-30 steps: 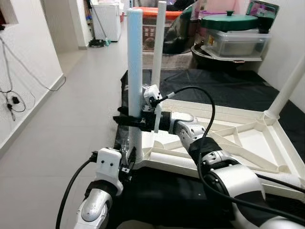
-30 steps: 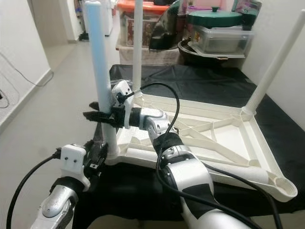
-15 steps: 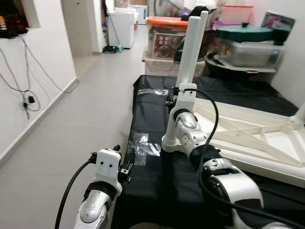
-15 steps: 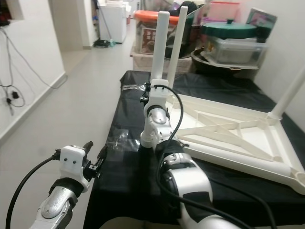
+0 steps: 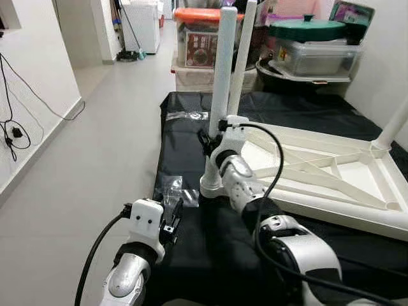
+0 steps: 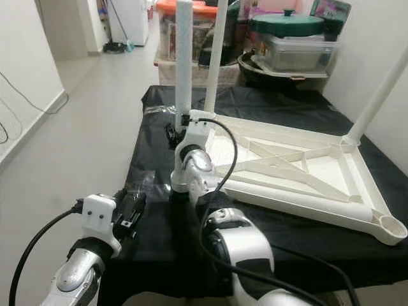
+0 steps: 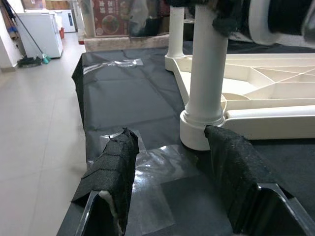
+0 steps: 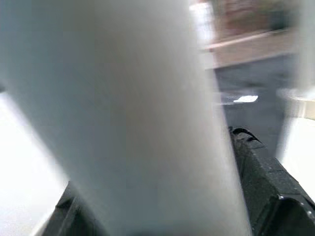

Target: Building children table

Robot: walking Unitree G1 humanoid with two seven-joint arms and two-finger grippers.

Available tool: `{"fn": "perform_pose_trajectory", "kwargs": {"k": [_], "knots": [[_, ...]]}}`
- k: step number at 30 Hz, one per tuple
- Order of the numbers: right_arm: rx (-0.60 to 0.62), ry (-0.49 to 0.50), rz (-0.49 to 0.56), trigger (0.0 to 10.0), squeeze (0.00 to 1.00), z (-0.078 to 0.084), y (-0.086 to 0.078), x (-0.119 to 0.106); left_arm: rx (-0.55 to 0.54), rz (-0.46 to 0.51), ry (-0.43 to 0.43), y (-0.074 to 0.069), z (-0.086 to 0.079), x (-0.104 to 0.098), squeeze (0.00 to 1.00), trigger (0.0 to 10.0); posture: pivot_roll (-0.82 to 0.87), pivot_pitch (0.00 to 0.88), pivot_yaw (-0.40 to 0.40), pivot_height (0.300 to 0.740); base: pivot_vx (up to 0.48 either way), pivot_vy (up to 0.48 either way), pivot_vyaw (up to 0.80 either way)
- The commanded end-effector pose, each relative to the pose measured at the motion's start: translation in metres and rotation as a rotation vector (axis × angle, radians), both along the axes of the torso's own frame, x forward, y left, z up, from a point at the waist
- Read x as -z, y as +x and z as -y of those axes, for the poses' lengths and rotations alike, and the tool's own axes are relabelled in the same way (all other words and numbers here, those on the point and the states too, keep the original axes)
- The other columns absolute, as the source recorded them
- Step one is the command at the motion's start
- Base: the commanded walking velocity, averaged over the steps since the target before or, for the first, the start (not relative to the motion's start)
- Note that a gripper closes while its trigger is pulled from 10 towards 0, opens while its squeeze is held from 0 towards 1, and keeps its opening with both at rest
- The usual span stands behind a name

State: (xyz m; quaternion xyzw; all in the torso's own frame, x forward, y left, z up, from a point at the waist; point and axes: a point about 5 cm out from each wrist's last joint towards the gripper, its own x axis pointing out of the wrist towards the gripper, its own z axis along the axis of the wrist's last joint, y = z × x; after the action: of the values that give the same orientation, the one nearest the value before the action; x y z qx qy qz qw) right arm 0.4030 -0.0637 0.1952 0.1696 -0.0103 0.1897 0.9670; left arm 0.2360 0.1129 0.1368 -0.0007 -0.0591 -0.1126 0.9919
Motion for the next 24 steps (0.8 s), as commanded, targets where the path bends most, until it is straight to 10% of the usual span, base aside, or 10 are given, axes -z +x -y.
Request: {"fn": "perform_pose_trajectory", "kwargs": {"k": [1,4,5,10,19,21,24], "knots": [[-0.219,0.050,0.034,10.0,0.00,-0.006,-0.002,-0.010,0.002,-0.008,0.006,0.000,0.000,0.003,0.00,10.0,0.03,0.000,-0.051,0.740,0.000,0.000,0.00],[-0.219,0.050,0.034,10.0,0.00,-0.006,-0.002,-0.010,0.002,-0.008,0.006,0.000,0.000,0.003,0.00,10.0,0.03,0.000,-0.051,0.740,0.000,0.000,0.00],[-0.581,0.089,0.055,10.0,0.00,-0.005,-0.012,-0.011,0.005,-0.008,0.007,0.000,0.000,0.002,0.00,10.0,0.03,0.000,-0.047,0.740,0.000,0.000,0.00],[-0.922,0.070,0.079,10.0,0.00,-0.003,-0.026,-0.011,0.002,-0.006,0.009,0.001,-0.001,0.002,0.00,10.0,0.03,0.000,-0.048,0.740,0.000,0.000,0.00],[-1.183,-0.042,0.057,10.0,0.00,-0.017,-0.041,-0.002,0.002,-0.006,0.009,0.002,0.001,0.001,0.00,10.0,0.03,0.000,-0.046,0.740,0.000,0.000,0.00],[-1.195,-0.081,0.051,0.0,0.00,-0.019,-0.042,0.002,0.000,-0.006,0.010,0.002,0.000,0.001,0.00,10.0,0.03,0.000,-0.046,0.740,0.000,0.000,0.00],[-1.168,-0.096,0.064,0.0,0.00,-0.020,-0.041,0.002,-0.001,-0.006,0.010,0.002,0.000,0.001,0.00,10.0,0.03,0.000,-0.046,0.740,0.000,0.000,0.00]]}}
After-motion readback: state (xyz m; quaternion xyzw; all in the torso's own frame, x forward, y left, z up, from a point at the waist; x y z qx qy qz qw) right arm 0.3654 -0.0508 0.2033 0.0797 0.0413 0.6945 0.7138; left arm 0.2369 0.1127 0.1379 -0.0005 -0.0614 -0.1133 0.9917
